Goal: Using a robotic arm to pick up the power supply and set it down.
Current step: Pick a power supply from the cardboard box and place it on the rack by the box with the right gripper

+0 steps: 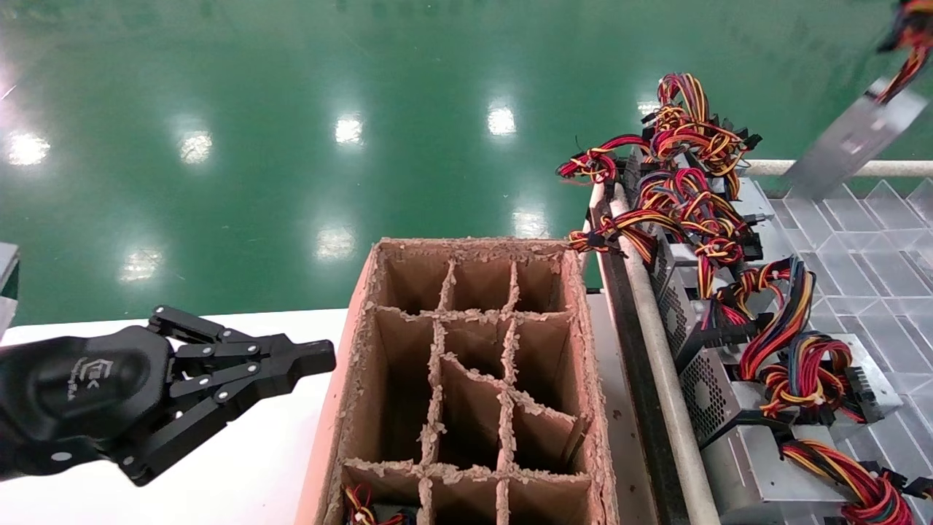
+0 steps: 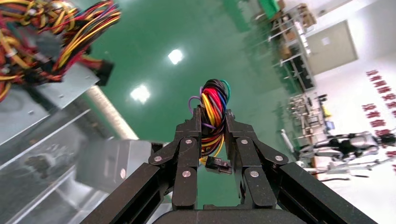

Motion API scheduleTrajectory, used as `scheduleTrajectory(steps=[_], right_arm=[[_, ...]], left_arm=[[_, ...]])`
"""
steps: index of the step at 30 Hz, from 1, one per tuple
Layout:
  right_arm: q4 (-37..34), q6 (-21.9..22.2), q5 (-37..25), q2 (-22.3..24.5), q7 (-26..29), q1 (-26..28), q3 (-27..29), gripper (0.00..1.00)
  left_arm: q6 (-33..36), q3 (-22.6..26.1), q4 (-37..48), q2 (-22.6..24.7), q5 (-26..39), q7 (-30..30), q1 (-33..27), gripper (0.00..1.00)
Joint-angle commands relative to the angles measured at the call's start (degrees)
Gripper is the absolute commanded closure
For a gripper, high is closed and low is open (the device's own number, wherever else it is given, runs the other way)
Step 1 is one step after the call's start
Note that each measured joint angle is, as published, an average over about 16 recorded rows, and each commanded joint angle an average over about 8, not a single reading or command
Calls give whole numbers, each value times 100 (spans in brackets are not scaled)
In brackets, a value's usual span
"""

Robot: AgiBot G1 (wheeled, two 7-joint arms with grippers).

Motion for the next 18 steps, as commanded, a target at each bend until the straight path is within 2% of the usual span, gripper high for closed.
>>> scheduleTrajectory(steps=[1,18], right_arm=[[-16,32,17,-4,13,-116,13,100],[119,250,18,-346,10,-548,17,100]], left_arm=[[0,0,0,0,0,0,0,100],[0,0,0,0,0,0,0,100]])
